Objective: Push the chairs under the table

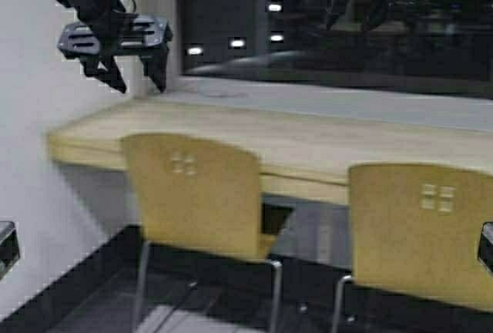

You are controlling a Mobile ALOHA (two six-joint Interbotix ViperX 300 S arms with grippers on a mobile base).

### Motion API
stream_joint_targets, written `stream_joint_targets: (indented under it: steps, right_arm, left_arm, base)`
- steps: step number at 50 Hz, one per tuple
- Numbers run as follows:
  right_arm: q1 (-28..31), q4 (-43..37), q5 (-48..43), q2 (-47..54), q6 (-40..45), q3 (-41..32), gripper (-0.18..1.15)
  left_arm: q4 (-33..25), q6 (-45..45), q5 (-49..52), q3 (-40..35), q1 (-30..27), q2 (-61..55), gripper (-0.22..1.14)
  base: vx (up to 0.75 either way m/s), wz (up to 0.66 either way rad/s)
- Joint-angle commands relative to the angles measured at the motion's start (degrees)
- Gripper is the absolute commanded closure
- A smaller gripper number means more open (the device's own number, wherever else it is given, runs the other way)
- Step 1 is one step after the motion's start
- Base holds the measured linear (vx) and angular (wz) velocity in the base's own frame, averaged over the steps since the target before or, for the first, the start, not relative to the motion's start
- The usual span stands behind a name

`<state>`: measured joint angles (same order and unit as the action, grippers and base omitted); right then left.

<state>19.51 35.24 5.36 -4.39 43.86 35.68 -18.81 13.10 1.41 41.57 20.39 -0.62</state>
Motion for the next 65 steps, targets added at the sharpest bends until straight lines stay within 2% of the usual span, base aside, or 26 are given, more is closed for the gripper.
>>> stream_joint_targets:
  steps: [1, 19, 40, 65]
  right_arm:
    - [0.09, 0.18, 0.09, -1.05, 0.00, -1.23, 0.07]
    - [0.09, 0.26, 0.53, 0.53, -0.09, -1.67, 0.07]
    - [0.09, 0.26, 0.53, 3.43, -0.09, -3.69, 0.07]
    - [0.44, 0.26, 2.11, 3.60, -0.26, -2.81, 0.07]
  left_arm:
    - [0.18, -0.26, 0.26, -2.37, 0.09, 0.79, -0.04]
    - [0.09, -0.44, 1.32, -3.60, 0.09, 3.52, -0.04]
    - [-0.09, -0.53, 1.32, -4.04, 0.09, 1.93, -0.04]
    - [-0.70, -2.46, 2.55, -4.83, 0.70, -0.70, -0.04]
  base:
    - [-0.33, 0.42]
    - [-0.33, 0.28]
    - [-0.36, 0.04]
    - [-0.33, 0.03]
